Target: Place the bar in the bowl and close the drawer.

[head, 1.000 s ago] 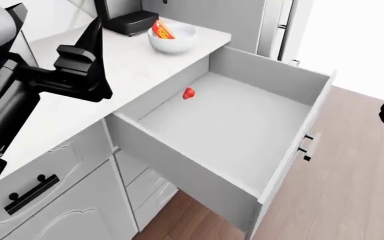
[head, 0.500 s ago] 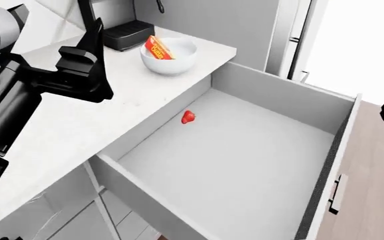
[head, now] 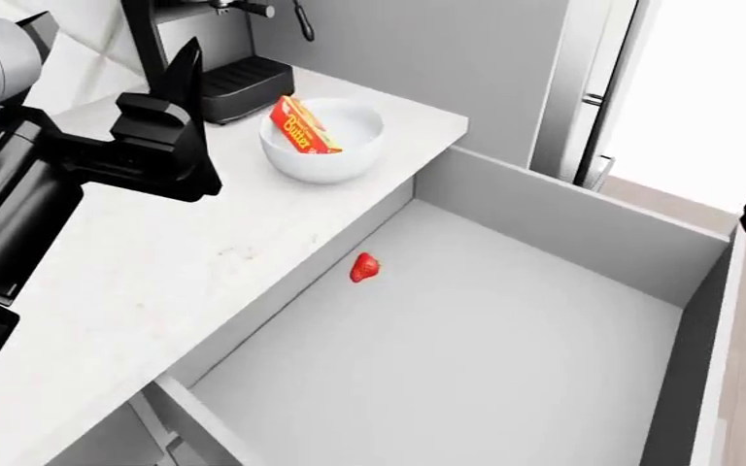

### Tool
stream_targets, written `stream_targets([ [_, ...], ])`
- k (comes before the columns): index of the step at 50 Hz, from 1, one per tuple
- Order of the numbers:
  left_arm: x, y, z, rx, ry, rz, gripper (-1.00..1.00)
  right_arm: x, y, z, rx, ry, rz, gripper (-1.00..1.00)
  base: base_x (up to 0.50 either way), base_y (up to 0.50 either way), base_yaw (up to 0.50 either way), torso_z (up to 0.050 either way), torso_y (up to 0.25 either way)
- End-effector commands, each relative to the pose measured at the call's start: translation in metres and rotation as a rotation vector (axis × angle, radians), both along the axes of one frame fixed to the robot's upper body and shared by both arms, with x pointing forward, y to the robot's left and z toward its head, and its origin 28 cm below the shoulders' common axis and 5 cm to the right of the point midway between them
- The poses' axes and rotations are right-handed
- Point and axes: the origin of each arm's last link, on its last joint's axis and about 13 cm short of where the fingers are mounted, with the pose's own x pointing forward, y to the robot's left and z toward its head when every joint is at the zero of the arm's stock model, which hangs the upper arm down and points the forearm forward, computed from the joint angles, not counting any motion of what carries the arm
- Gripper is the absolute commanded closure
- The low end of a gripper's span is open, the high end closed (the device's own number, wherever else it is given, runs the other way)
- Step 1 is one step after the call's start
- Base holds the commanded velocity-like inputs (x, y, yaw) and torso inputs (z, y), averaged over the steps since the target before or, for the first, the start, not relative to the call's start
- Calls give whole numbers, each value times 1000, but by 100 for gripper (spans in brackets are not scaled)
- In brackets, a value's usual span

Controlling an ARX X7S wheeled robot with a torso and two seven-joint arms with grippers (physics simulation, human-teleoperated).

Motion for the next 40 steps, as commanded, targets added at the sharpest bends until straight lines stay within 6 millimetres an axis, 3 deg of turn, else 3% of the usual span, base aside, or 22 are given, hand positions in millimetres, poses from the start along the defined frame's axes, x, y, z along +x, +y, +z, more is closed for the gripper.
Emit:
stream_targets([
  [1, 0, 0, 0, -3, 0, 1, -100, 1, -1, -1, 17, 3, -37, -100, 0, 0, 0, 0, 0],
  [18, 1, 0, -4, -3, 7, -4, -100, 30, -25, -22, 145, 142, -224, -100, 0, 0, 0, 0, 0],
  [30, 0, -2, -4, -3, 10, -9, -100, 49, -50, -57, 223, 215, -322, -100, 0, 0, 0, 0, 0],
  [40, 1, -3, -5, -2, 14, -12, -100, 52, -72, -92, 288, 275, -382, -100, 0, 0, 0, 0, 0],
])
